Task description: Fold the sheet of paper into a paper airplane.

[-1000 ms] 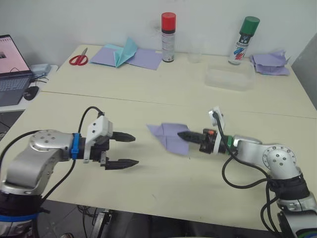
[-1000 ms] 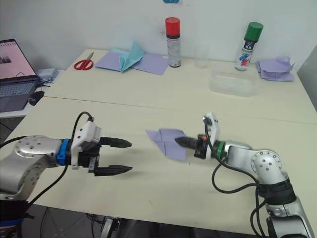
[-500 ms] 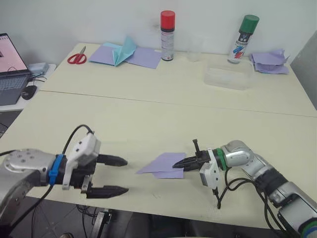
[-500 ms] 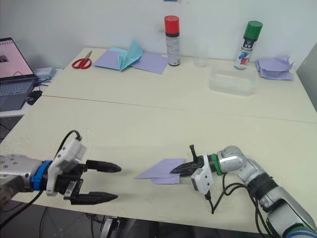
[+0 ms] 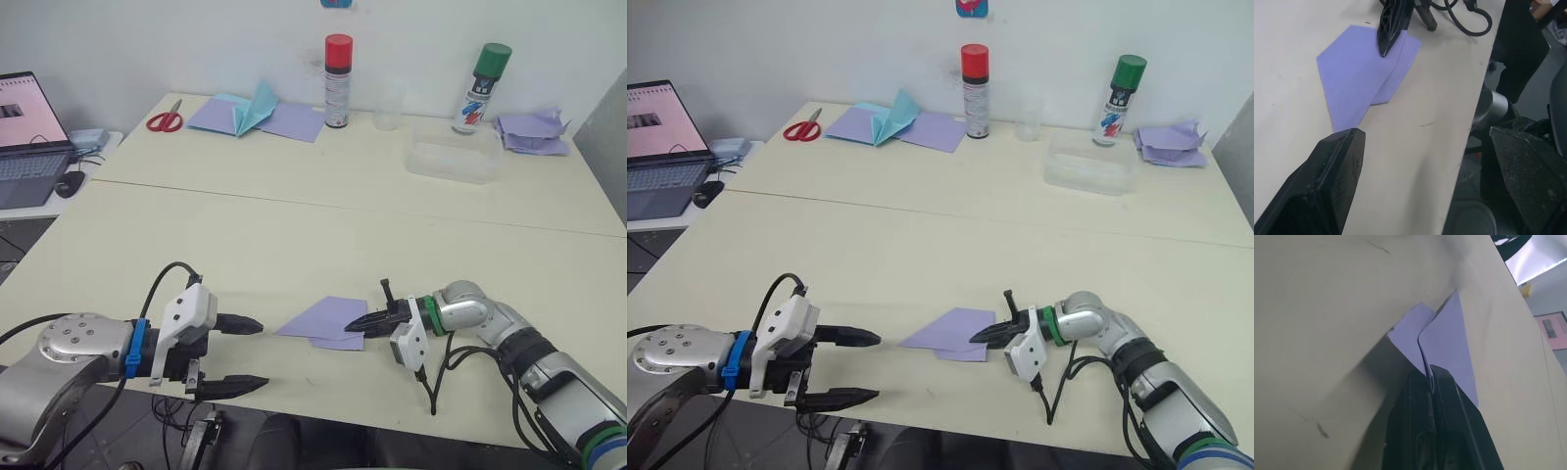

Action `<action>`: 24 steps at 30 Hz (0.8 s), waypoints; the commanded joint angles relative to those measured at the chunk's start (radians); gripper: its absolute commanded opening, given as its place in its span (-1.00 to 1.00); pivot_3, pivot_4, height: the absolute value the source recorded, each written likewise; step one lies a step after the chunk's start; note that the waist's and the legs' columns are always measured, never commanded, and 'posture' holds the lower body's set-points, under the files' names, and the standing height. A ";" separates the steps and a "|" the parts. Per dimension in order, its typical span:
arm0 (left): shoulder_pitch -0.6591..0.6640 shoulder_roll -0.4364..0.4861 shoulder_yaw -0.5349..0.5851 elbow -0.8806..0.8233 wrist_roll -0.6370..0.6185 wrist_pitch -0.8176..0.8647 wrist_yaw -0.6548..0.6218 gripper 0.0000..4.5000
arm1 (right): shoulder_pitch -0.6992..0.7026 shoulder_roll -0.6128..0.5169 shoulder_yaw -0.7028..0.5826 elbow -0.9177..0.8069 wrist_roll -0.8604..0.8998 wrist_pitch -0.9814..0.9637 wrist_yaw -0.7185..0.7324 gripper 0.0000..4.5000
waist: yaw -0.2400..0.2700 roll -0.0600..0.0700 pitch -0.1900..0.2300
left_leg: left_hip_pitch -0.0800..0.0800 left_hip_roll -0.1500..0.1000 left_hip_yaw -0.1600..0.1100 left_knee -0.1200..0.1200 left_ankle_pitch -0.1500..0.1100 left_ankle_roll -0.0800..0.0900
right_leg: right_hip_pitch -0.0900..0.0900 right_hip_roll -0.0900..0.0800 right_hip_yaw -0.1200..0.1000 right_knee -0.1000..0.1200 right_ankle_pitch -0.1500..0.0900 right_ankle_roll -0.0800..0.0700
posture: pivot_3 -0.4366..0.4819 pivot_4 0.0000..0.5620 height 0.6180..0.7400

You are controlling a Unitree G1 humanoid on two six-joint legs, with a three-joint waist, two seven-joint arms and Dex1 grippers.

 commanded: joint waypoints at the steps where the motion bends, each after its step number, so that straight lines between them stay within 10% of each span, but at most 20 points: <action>1: -0.035 -0.038 -0.028 0.053 0.033 -0.057 0.020 0.99 | 0.044 -0.012 -0.010 -0.050 0.021 0.052 0.004 -1.00 | 0.000 0.000 0.000 | 0.000 0.000 0.000 0.000 0.000 0.000 | 0.000 0.000 0.000 0.000 0.000 0.000 | -0.05 -0.47 1.00; 7: -0.097 -0.083 -0.073 0.101 0.067 -0.104 0.042 0.99 | 0.086 -0.044 -0.017 -0.112 0.068 0.100 0.037 -1.00 | 0.004 0.000 0.000 | -0.001 -0.001 -0.001 0.000 0.000 0.000 | 0.000 0.000 0.000 0.000 0.000 0.000 | -0.05 -0.47 1.00; 21: -0.196 -0.098 -0.123 0.154 0.091 -0.110 0.043 1.00 | 0.125 -0.139 -0.060 -0.241 0.166 0.135 0.117 0.99 | 0.003 0.000 0.000 | -0.002 -0.001 -0.001 0.000 0.000 0.000 | 0.000 0.000 0.000 0.000 0.000 0.000 | -0.05 -0.47 1.00; 24: -0.237 -0.134 -0.149 0.152 0.083 -0.083 0.073 1.00 | 0.146 -0.218 -0.079 -0.278 0.186 0.090 0.134 0.99 | 0.008 0.000 0.000 | -0.003 -0.002 -0.001 0.001 0.000 0.000 | 0.001 0.000 0.001 0.000 0.000 0.000 | -0.05 -0.47 1.00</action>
